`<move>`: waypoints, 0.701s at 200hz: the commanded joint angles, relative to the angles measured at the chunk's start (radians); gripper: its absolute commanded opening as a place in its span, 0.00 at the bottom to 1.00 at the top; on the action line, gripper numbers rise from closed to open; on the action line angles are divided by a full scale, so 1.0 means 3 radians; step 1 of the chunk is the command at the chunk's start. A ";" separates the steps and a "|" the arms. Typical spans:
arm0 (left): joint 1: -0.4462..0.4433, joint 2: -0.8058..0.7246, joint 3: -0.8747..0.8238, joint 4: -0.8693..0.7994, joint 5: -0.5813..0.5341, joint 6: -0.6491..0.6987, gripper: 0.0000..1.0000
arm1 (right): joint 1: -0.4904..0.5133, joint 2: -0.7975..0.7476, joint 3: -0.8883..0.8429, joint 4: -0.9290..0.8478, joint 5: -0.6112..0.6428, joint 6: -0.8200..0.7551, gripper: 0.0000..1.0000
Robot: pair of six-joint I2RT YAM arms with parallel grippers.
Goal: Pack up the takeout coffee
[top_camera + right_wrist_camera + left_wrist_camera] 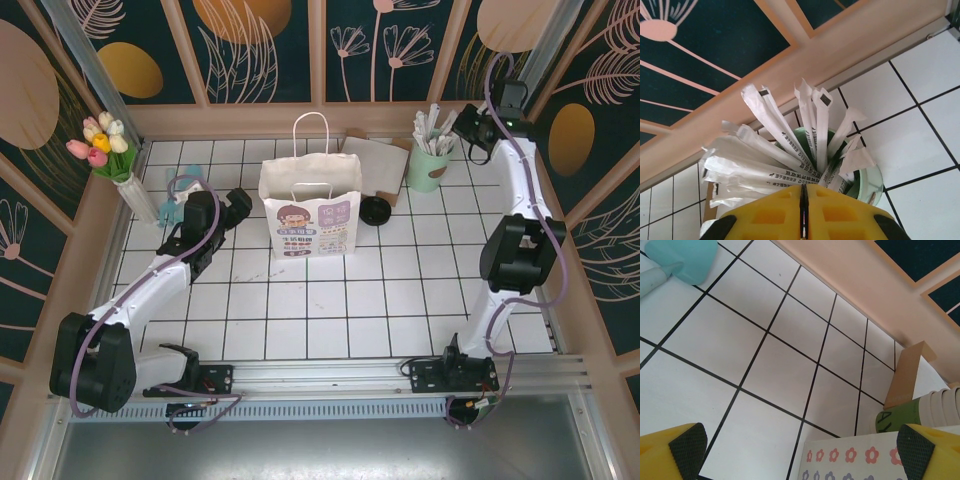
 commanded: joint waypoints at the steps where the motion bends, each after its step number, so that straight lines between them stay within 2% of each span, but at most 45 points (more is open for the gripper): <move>1: 0.0009 0.0028 0.0084 0.0108 0.0036 0.0041 0.99 | 0.0035 -0.0180 -0.0027 -0.0043 0.0110 -0.0088 0.11; 42: 0.0011 -0.0023 0.0079 0.0113 0.0034 0.0072 0.99 | 0.0037 -0.0188 -0.0110 -0.0031 0.0168 -0.0098 0.20; 81: 0.0007 -0.0087 0.0030 0.0102 0.0010 0.0058 0.99 | 0.0043 -0.0254 -0.0187 0.0017 0.0111 -0.0148 0.08; 89: 0.0007 -0.0091 0.0024 0.0109 0.0008 0.0058 0.99 | 0.0044 -0.0263 -0.0193 0.0000 0.0134 -0.0161 0.12; 102: 0.0008 -0.0078 0.0028 0.0119 0.0017 0.0053 0.99 | 0.0046 -0.0272 -0.0210 -0.0045 0.0195 -0.0174 0.27; 110: 0.0007 -0.0068 0.0036 0.0122 0.0031 0.0056 0.99 | 0.0046 -0.0290 -0.0254 -0.0051 0.0192 -0.0173 0.32; 140: 0.0008 -0.0024 0.0044 0.0130 0.0065 0.0046 0.99 | 0.0046 -0.0370 -0.0481 0.0041 0.0151 -0.0114 0.30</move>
